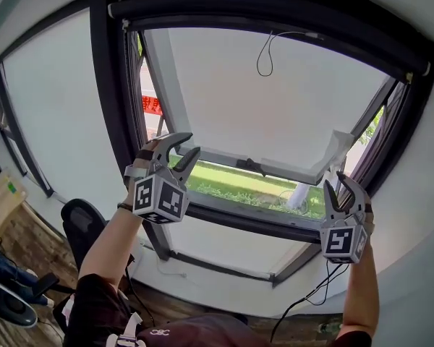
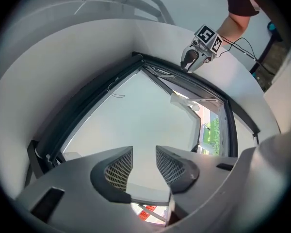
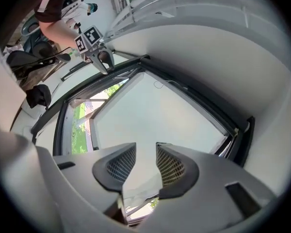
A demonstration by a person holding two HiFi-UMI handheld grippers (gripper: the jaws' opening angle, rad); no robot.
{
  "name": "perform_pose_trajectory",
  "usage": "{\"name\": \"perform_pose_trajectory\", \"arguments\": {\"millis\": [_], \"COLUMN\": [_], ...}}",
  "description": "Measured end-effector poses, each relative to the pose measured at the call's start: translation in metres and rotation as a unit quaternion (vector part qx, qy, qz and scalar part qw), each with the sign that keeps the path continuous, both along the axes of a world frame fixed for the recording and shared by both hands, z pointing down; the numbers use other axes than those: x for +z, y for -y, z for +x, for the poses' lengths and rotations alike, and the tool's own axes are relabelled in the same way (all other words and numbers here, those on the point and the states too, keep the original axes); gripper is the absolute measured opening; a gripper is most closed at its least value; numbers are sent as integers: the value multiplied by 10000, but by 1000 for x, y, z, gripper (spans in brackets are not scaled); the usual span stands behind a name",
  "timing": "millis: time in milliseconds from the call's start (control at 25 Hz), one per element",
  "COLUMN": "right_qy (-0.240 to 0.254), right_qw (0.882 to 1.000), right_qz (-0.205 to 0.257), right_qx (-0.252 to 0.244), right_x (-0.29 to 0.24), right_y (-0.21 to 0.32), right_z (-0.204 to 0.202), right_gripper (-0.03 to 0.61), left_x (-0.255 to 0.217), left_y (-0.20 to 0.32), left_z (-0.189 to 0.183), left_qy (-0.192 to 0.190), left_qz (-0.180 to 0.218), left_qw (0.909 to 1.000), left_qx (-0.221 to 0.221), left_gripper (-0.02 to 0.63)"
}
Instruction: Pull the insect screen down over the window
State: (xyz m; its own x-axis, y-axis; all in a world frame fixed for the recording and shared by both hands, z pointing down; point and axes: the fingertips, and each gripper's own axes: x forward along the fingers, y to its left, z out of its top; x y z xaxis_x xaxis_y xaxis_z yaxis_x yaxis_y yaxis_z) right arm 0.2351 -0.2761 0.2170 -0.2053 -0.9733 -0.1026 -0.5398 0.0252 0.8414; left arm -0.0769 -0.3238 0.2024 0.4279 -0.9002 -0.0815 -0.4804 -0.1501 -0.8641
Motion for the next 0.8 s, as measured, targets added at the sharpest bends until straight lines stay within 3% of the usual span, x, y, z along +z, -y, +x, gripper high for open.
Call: {"name": "perform_pose_trajectory", "arguments": {"millis": [320,560,800], "right_qy": [-258,-283,-340], "right_qw": [9984,9967,9933], "right_qz": [282,507,649], "right_qx": [405,567,899], "right_x": [-49,-88,-127], "right_y": [5,6,16], "right_z": [28,39,59], "right_gripper": [137,137,137], "left_x": [-66,-107,-147], "left_y": [22,39,54], "left_z": [-28,-57,-71], "left_qy": [375,242,408], "left_qz": [480,538,682], "left_qw": [9975,9963,9925], "left_qx": [-360,-626,-934], "left_gripper": [141,127,127]}}
